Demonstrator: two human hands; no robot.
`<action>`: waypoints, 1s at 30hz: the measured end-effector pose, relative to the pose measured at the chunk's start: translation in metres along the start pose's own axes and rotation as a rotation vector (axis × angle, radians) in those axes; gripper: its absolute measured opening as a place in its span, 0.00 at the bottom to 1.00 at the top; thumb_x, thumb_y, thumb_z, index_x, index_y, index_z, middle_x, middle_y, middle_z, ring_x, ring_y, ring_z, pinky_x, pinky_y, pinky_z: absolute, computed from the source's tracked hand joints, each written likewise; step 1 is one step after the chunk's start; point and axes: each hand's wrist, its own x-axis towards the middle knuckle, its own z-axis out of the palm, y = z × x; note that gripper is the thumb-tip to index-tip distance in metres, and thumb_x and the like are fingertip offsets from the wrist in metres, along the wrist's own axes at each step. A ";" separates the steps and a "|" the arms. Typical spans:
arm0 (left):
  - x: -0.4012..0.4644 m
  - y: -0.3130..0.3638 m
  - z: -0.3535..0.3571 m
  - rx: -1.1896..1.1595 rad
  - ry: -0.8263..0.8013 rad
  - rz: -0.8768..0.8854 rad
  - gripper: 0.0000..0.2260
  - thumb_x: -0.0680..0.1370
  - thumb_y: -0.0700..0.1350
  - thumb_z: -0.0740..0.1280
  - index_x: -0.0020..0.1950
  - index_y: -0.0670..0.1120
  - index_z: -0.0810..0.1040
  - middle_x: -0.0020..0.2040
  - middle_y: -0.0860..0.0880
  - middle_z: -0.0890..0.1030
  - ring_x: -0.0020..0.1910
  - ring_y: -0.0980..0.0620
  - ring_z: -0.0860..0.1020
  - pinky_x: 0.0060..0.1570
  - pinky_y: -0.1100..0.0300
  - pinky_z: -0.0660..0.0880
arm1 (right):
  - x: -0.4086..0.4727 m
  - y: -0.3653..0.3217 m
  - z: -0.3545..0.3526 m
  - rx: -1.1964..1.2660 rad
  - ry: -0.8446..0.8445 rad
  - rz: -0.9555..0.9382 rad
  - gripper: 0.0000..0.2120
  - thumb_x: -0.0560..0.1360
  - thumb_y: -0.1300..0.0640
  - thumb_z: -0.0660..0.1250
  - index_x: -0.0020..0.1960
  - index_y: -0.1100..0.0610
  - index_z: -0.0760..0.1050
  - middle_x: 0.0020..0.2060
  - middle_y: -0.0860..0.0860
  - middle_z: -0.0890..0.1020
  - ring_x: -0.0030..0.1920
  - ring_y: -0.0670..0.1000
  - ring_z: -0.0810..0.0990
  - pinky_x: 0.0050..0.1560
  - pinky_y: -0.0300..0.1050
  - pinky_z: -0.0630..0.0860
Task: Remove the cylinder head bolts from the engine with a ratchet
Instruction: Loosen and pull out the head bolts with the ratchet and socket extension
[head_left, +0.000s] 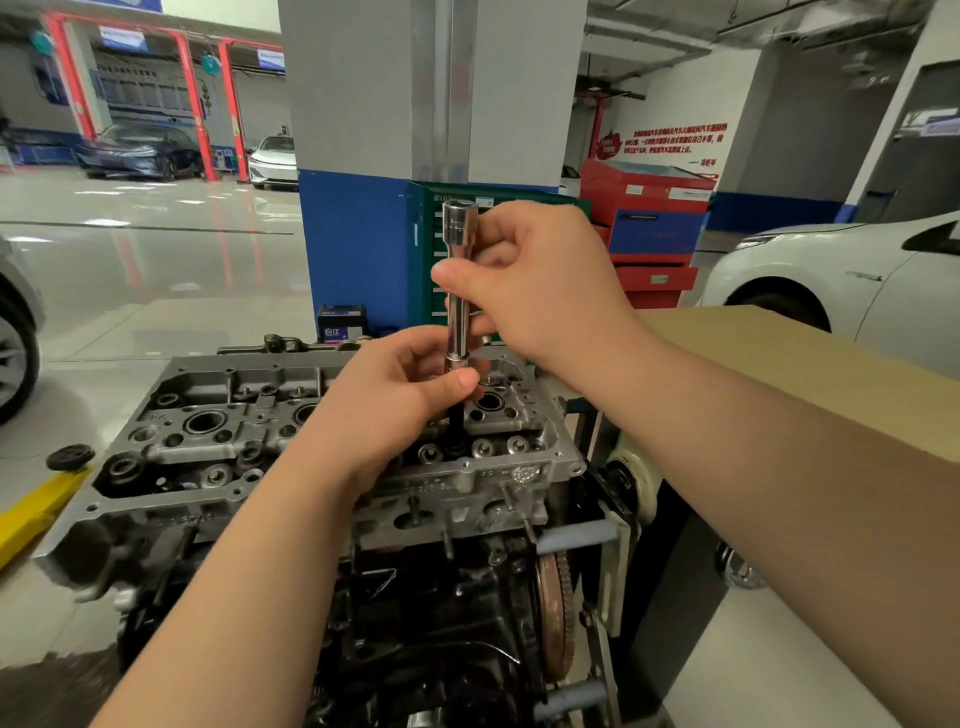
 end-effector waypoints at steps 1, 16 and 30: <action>0.001 0.000 0.001 0.092 0.077 0.015 0.11 0.76 0.45 0.77 0.58 0.51 0.84 0.50 0.51 0.88 0.50 0.55 0.86 0.53 0.57 0.81 | 0.000 -0.002 0.002 -0.041 0.056 -0.003 0.06 0.73 0.55 0.78 0.42 0.53 0.81 0.33 0.50 0.84 0.37 0.51 0.86 0.42 0.58 0.84; 0.002 -0.008 -0.006 0.179 0.093 0.123 0.07 0.79 0.44 0.75 0.56 0.51 0.86 0.48 0.47 0.88 0.50 0.48 0.86 0.57 0.51 0.82 | 0.002 -0.004 -0.014 0.017 -0.260 0.110 0.05 0.76 0.63 0.75 0.51 0.59 0.81 0.41 0.54 0.87 0.42 0.51 0.88 0.45 0.53 0.87; 0.007 -0.011 0.000 0.341 0.188 0.131 0.06 0.72 0.53 0.81 0.44 0.55 0.87 0.32 0.57 0.81 0.30 0.60 0.75 0.35 0.70 0.71 | 0.002 0.005 -0.016 0.351 -0.444 0.249 0.12 0.80 0.67 0.69 0.60 0.55 0.80 0.51 0.54 0.88 0.52 0.52 0.88 0.53 0.49 0.85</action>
